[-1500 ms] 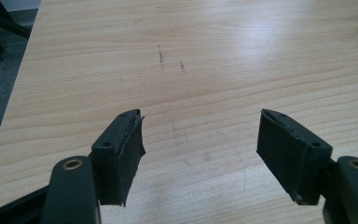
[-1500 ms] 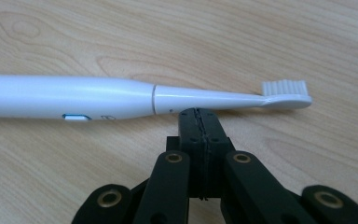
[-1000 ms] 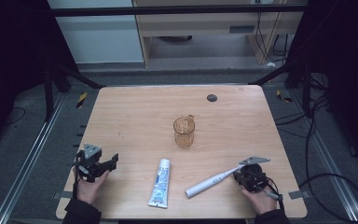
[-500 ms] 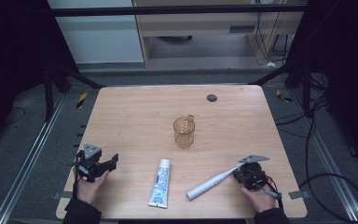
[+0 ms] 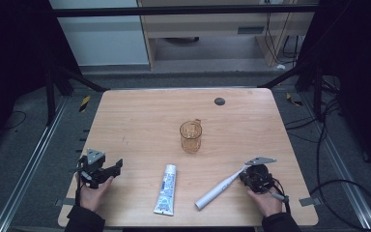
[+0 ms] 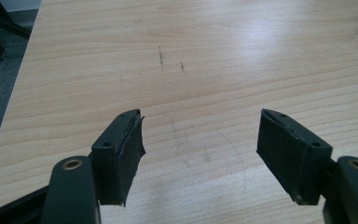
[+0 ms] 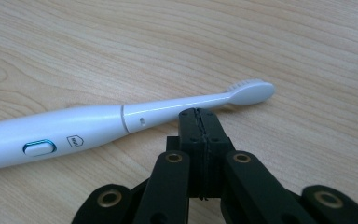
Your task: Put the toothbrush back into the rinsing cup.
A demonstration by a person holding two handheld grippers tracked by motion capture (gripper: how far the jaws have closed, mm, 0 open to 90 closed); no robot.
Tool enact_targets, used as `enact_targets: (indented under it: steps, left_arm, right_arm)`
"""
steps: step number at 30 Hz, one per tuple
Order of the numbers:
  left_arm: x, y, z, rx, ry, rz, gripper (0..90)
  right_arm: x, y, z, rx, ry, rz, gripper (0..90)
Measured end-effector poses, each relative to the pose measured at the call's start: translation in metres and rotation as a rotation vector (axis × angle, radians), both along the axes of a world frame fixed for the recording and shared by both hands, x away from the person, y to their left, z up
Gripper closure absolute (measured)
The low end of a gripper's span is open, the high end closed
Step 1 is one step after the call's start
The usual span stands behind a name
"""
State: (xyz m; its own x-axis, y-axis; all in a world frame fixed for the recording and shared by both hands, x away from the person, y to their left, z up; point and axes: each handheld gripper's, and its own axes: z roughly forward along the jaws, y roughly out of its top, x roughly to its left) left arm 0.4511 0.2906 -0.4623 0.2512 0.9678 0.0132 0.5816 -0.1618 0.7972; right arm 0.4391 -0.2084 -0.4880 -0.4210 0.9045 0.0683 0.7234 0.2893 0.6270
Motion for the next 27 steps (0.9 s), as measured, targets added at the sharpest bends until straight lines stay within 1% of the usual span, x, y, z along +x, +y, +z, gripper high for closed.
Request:
enact_targets:
  steps: [4,8,18,27]
  left_arm:
    - [0.000,0.000,0.000,0.000,0.000,0.000,30.2]
    - [0.000,0.000,0.000,0.000,0.000,-0.001,30.2]
    - [0.000,0.000,0.000,-0.001,-0.001,0.000,30.1]
    - [0.000,0.000,0.000,-0.001,0.000,0.000,30.2]
  right_arm:
    - [0.002,0.001,0.000,-0.002,0.002,-0.002,90.0]
    - [0.006,0.002,-0.001,0.012,0.004,-0.001,90.0]
    - [0.013,0.007,-0.001,0.019,-0.004,0.007,90.0]
    - [0.016,0.009,0.000,0.029,-0.010,0.008,90.0]
